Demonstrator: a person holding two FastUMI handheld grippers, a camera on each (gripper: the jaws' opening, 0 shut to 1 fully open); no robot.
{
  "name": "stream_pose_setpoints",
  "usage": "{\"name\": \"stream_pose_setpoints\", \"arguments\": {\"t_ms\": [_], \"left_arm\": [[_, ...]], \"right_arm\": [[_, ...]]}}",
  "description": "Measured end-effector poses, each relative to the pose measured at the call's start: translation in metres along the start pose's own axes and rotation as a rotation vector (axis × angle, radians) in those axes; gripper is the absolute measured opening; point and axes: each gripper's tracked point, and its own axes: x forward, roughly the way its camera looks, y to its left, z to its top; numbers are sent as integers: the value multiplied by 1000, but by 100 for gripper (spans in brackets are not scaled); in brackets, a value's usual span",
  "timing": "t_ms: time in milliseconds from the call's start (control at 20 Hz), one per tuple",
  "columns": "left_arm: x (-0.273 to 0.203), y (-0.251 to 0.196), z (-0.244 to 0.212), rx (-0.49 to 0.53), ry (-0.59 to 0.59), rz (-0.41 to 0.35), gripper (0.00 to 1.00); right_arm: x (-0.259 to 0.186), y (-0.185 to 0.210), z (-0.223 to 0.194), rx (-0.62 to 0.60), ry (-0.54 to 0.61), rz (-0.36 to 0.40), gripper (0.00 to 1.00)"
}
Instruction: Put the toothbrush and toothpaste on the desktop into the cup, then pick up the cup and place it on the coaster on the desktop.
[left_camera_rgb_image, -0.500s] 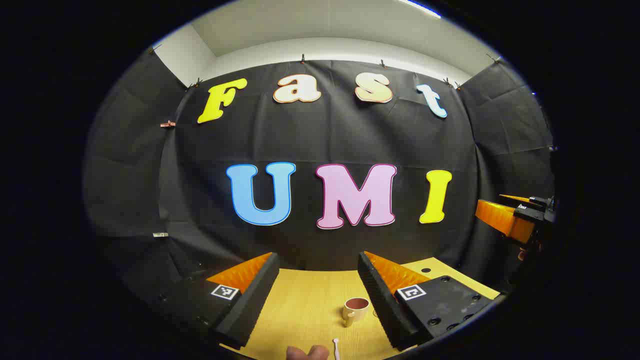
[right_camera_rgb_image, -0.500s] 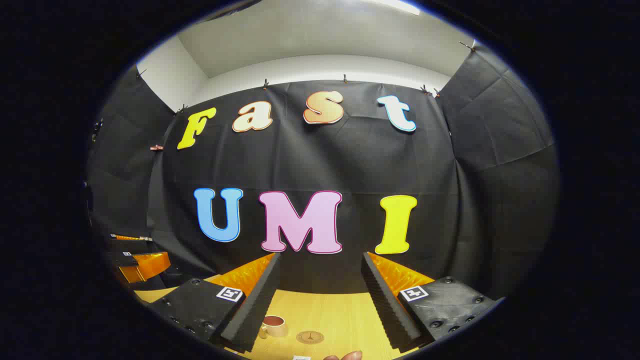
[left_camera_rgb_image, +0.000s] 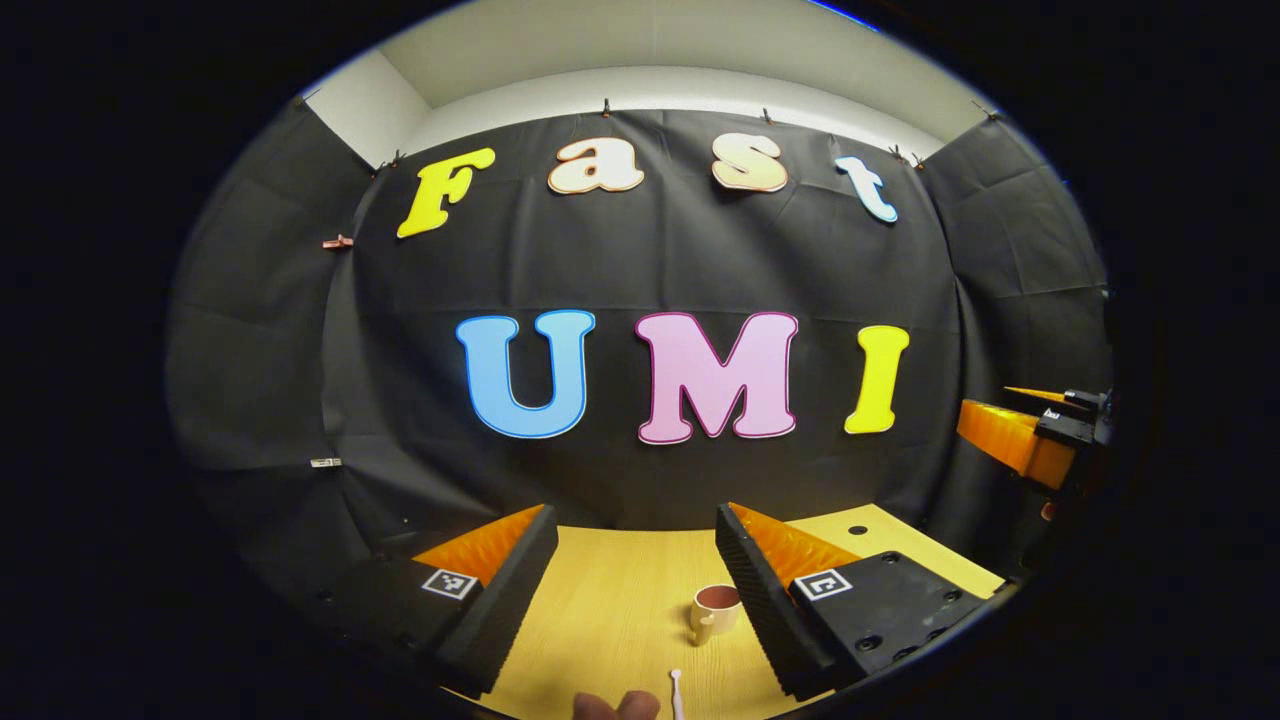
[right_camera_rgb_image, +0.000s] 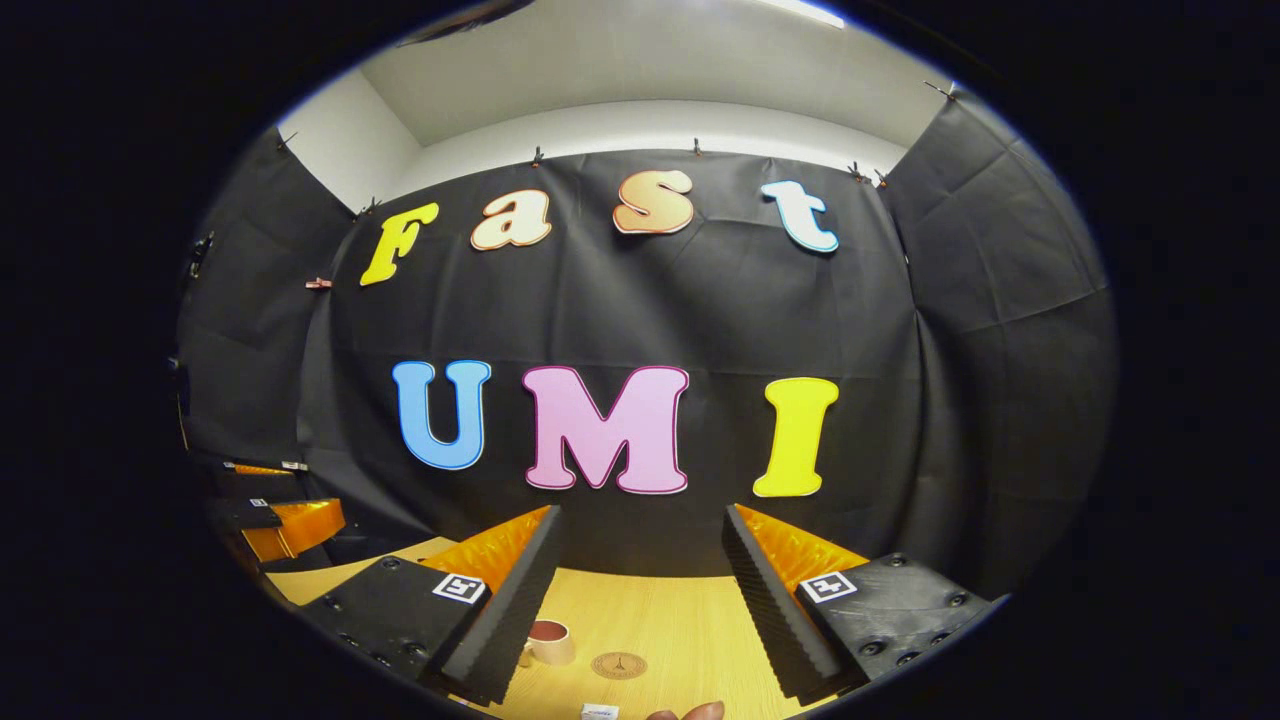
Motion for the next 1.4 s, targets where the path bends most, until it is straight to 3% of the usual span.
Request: {"name": "stream_pose_setpoints", "arguments": {"t_ms": [300, 550, 1000, 1400], "left_arm": [[3, -4, -8, 12, 14, -5, 99], [5, -2, -19, 10, 43, 1, 99], [10, 9, -56, 2, 121, 23, 99], [4, 27, -90, 21, 179, 25, 99]], "right_arm": [[2, 2, -17, 7, 44, 18, 94], [-1, 11, -57, 0, 157, 50, 97], [-31, 38, -181, 44, 502, 113, 97], [-72, 51, -296, 14, 826, 91, 98]]}}
